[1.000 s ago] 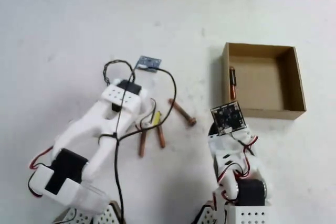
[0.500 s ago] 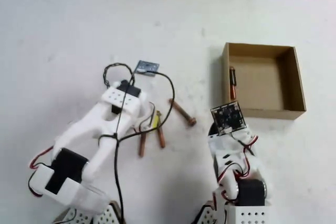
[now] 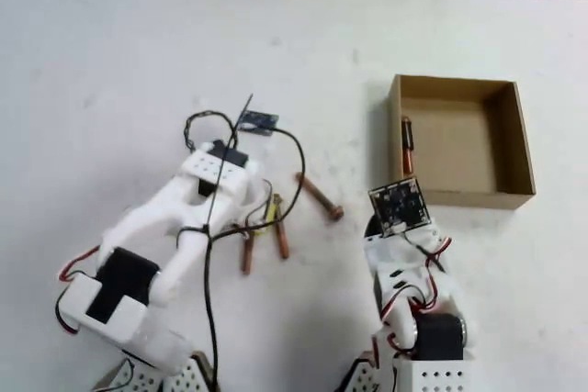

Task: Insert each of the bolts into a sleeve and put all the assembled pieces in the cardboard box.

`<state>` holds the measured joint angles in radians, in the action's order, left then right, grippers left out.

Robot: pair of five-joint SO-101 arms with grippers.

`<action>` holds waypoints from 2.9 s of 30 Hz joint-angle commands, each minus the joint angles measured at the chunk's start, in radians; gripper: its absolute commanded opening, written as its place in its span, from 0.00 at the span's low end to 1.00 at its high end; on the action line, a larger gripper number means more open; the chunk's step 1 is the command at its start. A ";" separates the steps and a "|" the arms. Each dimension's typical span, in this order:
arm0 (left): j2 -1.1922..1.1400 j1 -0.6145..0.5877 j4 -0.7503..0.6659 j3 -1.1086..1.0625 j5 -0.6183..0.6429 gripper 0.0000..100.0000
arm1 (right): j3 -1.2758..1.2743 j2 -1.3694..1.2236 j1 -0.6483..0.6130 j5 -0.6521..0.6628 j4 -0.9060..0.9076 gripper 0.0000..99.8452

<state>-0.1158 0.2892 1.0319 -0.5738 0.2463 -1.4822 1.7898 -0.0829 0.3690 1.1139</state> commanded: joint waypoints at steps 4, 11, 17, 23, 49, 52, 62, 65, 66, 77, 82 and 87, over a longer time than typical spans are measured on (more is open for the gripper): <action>-0.008 -0.018 -0.034 0.029 0.006 0.07 | 0.008 0.010 0.007 -0.003 -0.015 0.02; -0.008 -0.013 -0.034 0.029 0.000 0.18 | 0.006 0.010 0.007 -0.003 -0.015 0.02; -0.008 0.004 -0.032 0.031 -0.104 0.03 | 0.005 0.010 0.005 -0.003 -0.015 0.02; -0.012 0.027 -0.052 0.023 -0.114 0.02 | 0.005 0.010 0.005 -0.003 -0.015 0.02; 0.575 0.021 0.279 0.025 -0.249 0.02 | -0.017 0.010 -0.288 -0.011 -0.047 0.02; 0.673 0.015 0.319 0.023 -0.252 0.02 | -0.017 0.010 -0.366 -0.011 -0.104 0.02; 0.918 -0.180 0.328 0.023 -0.388 0.02 | -0.018 0.010 -0.496 -0.011 -0.318 0.02; 0.944 -0.231 0.328 0.023 -0.390 0.02 | -0.018 0.010 -0.492 -0.009 -0.406 0.02; 0.952 -0.242 0.328 0.023 -0.390 0.02 | -0.018 0.010 -0.490 -0.009 -0.423 0.02; 1.087 -0.257 0.276 0.023 -0.391 0.02 | -0.164 0.010 -0.489 -0.144 -0.757 0.02; 1.132 -0.254 0.265 0.023 -0.391 0.02 | -0.175 0.010 -0.483 -0.186 -0.783 0.02; 1.136 -0.251 0.265 0.023 -0.384 0.02 | -0.175 0.010 -0.415 -0.250 -0.789 0.02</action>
<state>0.9966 0.0391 1.3295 -0.5754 -0.1312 -1.6617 1.7898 -0.5386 0.1757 0.3498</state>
